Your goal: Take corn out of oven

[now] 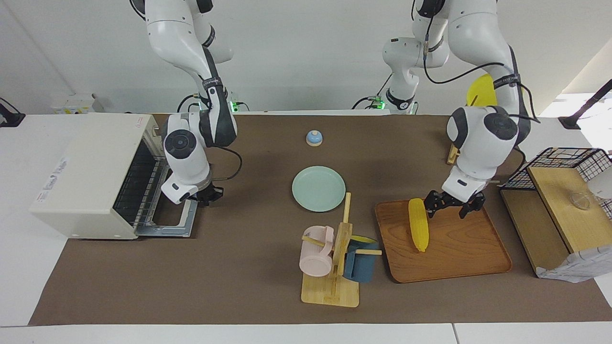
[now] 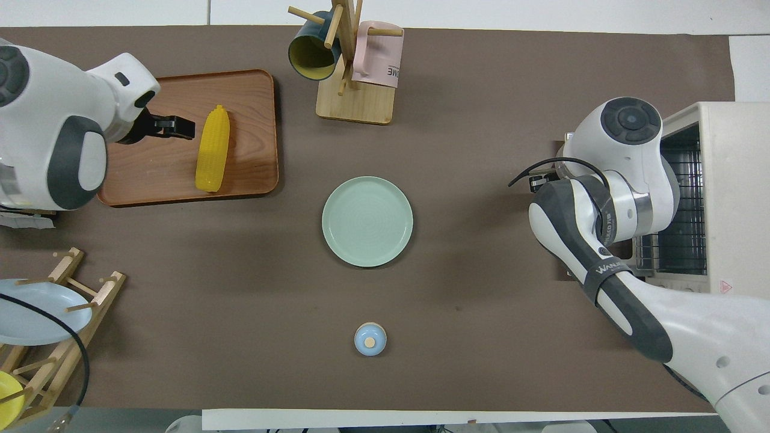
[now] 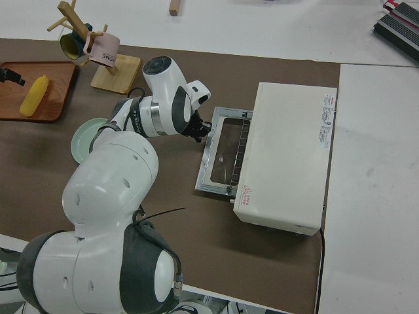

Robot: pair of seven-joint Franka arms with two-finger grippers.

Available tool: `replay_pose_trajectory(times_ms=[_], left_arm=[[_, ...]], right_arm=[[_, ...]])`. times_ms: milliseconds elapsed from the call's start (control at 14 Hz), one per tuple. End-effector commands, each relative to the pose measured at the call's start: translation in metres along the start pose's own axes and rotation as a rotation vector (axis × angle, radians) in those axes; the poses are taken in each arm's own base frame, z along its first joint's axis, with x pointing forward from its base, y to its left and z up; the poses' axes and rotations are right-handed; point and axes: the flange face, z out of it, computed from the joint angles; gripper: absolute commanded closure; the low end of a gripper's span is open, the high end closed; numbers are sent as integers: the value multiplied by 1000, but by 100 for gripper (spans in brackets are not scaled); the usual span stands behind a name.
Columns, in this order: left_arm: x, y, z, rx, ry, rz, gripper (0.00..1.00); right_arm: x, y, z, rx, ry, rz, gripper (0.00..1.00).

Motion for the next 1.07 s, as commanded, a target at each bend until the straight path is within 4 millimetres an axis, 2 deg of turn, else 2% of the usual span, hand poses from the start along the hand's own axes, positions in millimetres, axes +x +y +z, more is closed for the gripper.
replay_pose_trajectory(times_ms=[0,143,214,286,429,643,714,786,857,929,1000], left_arm=[[-32,-14,-89,-3,-38,-9,0],[-52,-36,-143,0,-54,-38,0],[-56,-36,-155,-1,-63,-30,0],[-58,-36,-155,-2,-74,-30,0],[-58,-39,-155,-1,-62,-43,0],[-58,-38,-155,-1,-65,-43,0],[-58,-38,-155,-1,-66,-43,0],[-58,-38,-155,-1,-66,-43,0],[-59,-37,-154,-1,-75,-40,0],[-59,-36,-154,-1,-69,-38,0],[-58,-36,-155,-1,-65,-38,0]], right_arm=[[0,7,-6,-136,-3,-79,100],[4,15,-19,-173,-15,-126,100],[9,23,-34,-182,-30,-152,100],[11,35,-52,-187,-47,-173,100],[10,72,-84,-172,-62,-196,100],[-14,114,-127,-113,-55,-195,98],[-22,126,-138,-79,-52,-190,94],[-29,131,-150,-51,-34,-183,85],[-37,137,-162,-33,-20,-171,61],[-45,139,-178,-10,5,-157,20],[-57,143,-198,27,37,-136,0]])
